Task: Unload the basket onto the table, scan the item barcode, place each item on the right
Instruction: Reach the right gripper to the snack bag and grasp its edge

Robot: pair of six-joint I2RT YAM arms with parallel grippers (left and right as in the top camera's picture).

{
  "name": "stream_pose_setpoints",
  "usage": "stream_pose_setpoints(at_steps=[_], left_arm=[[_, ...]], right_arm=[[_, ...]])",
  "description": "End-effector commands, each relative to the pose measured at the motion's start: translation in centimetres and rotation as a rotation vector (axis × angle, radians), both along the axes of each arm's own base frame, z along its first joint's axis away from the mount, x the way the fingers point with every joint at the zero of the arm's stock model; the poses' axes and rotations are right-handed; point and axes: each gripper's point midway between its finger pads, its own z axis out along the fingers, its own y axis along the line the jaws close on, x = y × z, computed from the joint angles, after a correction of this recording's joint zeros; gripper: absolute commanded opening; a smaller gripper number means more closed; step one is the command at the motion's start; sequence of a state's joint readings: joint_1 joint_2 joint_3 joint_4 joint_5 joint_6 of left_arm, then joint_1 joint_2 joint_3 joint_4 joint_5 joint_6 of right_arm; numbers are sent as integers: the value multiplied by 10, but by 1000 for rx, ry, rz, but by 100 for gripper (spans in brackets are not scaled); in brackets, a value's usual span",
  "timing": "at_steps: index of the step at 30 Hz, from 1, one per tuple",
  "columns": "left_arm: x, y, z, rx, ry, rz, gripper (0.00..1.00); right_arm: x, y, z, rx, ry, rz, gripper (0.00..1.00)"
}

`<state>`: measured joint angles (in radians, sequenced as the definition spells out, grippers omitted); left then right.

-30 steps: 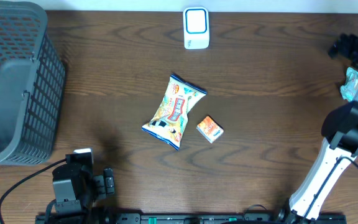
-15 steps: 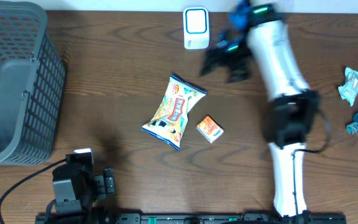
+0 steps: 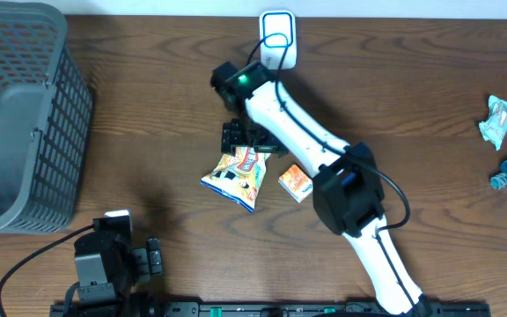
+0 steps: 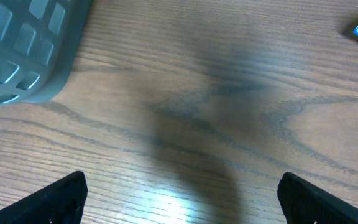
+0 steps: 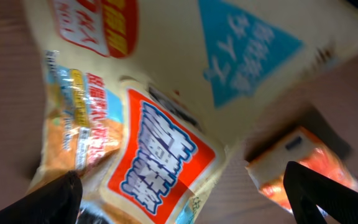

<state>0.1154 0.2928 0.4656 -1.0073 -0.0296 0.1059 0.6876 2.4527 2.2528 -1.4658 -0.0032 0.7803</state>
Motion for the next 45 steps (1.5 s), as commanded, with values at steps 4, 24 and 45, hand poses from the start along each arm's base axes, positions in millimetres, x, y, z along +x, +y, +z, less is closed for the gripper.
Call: stream_pose_setpoints(at_steps=[4, 24, 45], left_arm=[[0, 0, 0, 9, 3, -7, 98], [0, 0, 0, 9, 3, -7, 98], [0, 0, 0, 9, 3, -7, 98]], right_arm=[[9, -12, -11, -165, -164, -126, 99], [-4, -26, -37, -167, -85, -148, 1], [-75, -55, 186, 358, 8, 84, 1]])
